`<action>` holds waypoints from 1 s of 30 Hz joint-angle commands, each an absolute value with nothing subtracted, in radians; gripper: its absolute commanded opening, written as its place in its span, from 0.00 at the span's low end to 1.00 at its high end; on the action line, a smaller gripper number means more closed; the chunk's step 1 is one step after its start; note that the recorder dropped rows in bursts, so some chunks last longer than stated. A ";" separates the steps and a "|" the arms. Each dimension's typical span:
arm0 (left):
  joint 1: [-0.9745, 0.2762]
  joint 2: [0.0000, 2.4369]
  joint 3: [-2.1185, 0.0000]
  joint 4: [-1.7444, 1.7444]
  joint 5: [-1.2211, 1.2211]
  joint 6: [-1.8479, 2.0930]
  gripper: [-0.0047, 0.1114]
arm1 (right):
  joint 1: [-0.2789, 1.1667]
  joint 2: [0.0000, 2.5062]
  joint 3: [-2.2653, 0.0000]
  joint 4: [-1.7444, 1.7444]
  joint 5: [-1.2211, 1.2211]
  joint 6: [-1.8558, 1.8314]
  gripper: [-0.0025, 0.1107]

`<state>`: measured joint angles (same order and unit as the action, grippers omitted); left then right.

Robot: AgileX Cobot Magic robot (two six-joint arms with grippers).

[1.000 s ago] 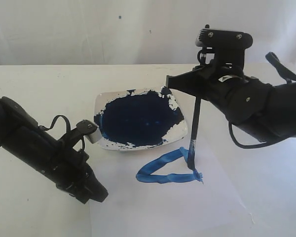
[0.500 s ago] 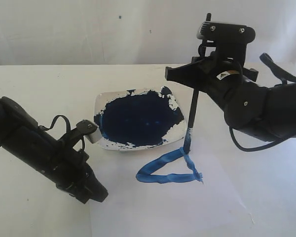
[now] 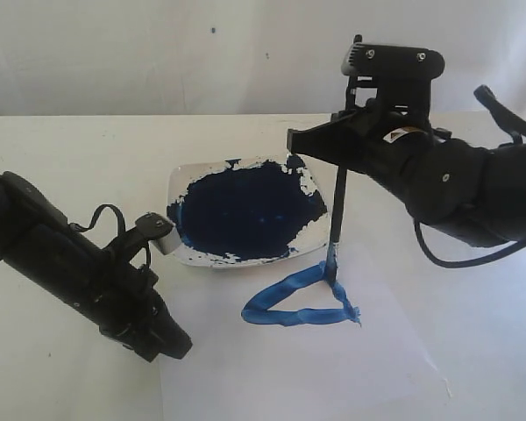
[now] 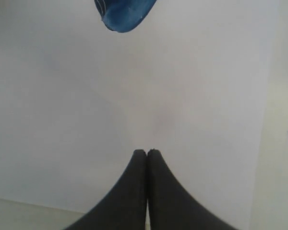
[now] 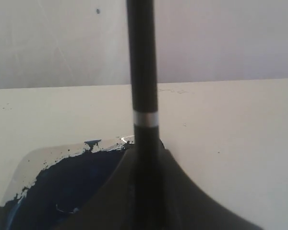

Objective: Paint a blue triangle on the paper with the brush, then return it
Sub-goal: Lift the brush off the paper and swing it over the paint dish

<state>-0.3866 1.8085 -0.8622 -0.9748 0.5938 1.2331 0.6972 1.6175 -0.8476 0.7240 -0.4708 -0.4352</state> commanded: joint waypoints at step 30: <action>-0.383 1.739 -0.941 -0.903 0.780 1.130 0.04 | 0.698 1.101 -0.719 1.170 -0.207 -1.021 0.02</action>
<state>-0.3866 1.7896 -0.9130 -0.9499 0.7087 1.2008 0.6972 1.1550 -0.7435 1.1738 -0.2154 -0.9832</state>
